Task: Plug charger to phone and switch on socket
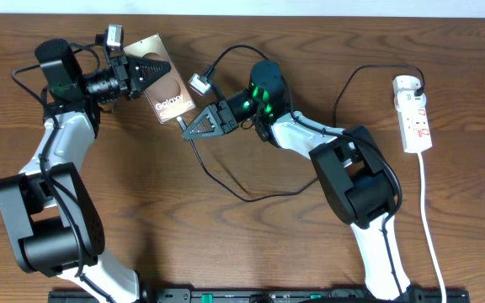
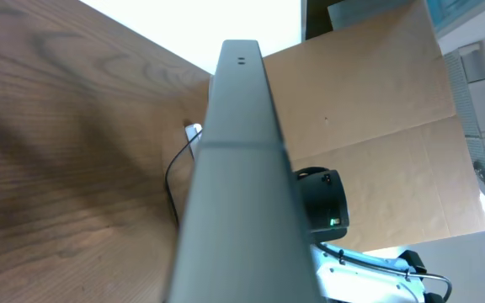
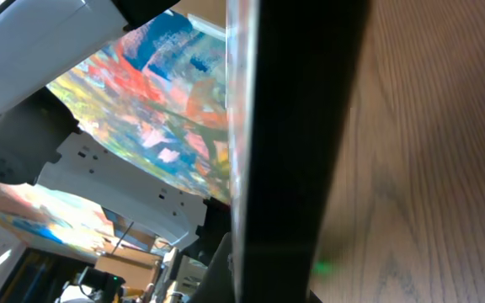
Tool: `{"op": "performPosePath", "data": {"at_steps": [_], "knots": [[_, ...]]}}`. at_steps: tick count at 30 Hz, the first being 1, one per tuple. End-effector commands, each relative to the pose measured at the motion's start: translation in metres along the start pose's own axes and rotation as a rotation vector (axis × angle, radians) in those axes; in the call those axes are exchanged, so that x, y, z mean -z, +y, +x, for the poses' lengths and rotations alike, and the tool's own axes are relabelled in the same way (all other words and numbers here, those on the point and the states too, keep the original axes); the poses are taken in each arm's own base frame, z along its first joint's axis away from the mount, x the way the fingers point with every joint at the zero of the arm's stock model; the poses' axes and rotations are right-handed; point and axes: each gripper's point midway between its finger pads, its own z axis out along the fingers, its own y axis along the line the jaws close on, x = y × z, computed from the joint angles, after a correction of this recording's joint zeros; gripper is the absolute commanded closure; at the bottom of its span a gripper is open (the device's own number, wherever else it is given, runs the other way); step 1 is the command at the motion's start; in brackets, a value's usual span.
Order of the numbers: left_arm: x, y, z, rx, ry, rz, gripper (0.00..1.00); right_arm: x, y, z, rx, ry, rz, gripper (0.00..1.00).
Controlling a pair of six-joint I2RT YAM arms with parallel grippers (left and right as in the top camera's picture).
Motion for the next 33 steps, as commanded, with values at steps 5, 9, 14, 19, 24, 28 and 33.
{"op": "performPosePath", "data": {"at_steps": [5,9,14,19,24,28,33], "knots": [[0.0,-0.0121,0.0025,-0.017,0.031,0.031,0.93,0.0083,0.003,-0.0032,0.015,-0.006,0.004,0.96],[0.0,-0.0121,0.0025,-0.017,0.031,0.031,0.93,0.0083,0.003,-0.0032,0.015,-0.006,0.004,0.97],[0.0,-0.0121,0.0025,-0.017,0.031,0.031,0.93,0.0086,0.003,-0.0033,0.015,-0.007,0.005,0.97],[0.0001,-0.012,0.0023,-0.017,0.03,0.03,0.93,0.0107,0.0026,-0.0039,0.014,-0.01,0.007,0.97],[0.0001,-0.0116,0.0017,-0.017,0.028,0.028,0.93,0.0123,0.0024,-0.0045,0.014,-0.013,0.008,0.97],[0.0001,-0.0109,0.0009,-0.017,0.023,0.024,0.93,0.0136,0.0022,-0.0048,0.015,-0.015,0.009,0.97],[0.0,-0.0095,-0.0008,-0.017,0.013,0.015,0.93,0.0142,0.0021,-0.005,0.015,-0.016,0.01,0.97]]}}
